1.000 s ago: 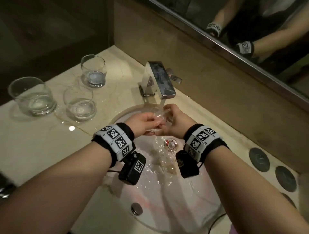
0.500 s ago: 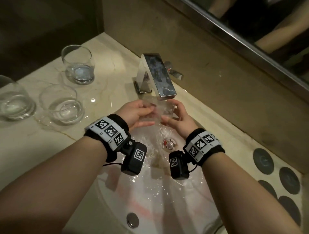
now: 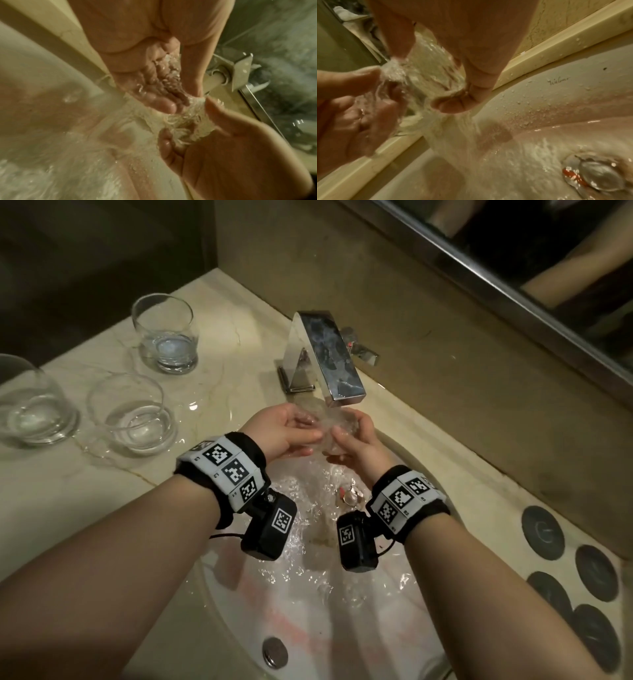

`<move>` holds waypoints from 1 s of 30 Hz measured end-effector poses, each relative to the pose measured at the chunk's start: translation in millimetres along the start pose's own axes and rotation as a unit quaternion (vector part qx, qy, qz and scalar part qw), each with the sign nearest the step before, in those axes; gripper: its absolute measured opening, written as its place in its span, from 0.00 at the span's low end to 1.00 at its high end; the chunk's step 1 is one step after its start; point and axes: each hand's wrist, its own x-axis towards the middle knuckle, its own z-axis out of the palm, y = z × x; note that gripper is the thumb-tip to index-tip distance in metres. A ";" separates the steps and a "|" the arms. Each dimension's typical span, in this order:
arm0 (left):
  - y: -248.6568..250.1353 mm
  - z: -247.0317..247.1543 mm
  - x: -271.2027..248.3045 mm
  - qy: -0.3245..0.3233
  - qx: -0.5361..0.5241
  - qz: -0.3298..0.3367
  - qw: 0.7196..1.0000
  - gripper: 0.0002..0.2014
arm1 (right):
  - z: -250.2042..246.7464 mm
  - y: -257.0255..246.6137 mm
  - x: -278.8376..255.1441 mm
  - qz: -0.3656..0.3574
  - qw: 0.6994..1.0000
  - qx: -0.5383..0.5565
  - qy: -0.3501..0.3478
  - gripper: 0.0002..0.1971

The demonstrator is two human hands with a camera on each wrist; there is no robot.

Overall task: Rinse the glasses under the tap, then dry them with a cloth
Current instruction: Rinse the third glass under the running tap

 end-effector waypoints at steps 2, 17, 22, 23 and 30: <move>-0.2 2.7 -1.4 -0.010 0.049 0.009 0.999 0.09 | 4.9 -3.8 3.3 0.049 0.998 0.040 0.025 0.27; 7.4 5.9 -0.8 0.010 -0.031 -0.004 0.999 0.01 | -5.9 -6.1 -1.0 -0.019 1.000 -0.003 -0.006 0.35; 8.8 4.9 -1.1 0.012 -0.036 -0.009 0.999 0.03 | -6.2 -6.8 -3.0 -0.019 1.000 -0.008 0.005 0.26; 9.6 4.9 -1.7 0.010 -0.040 -0.011 0.999 0.03 | -5.8 -7.9 -3.6 -0.015 1.000 -0.006 0.005 0.26; 11.0 4.0 -1.9 -0.033 -0.042 -0.031 0.998 0.12 | 13.4 -13.9 2.4 0.091 0.994 -0.054 0.036 0.30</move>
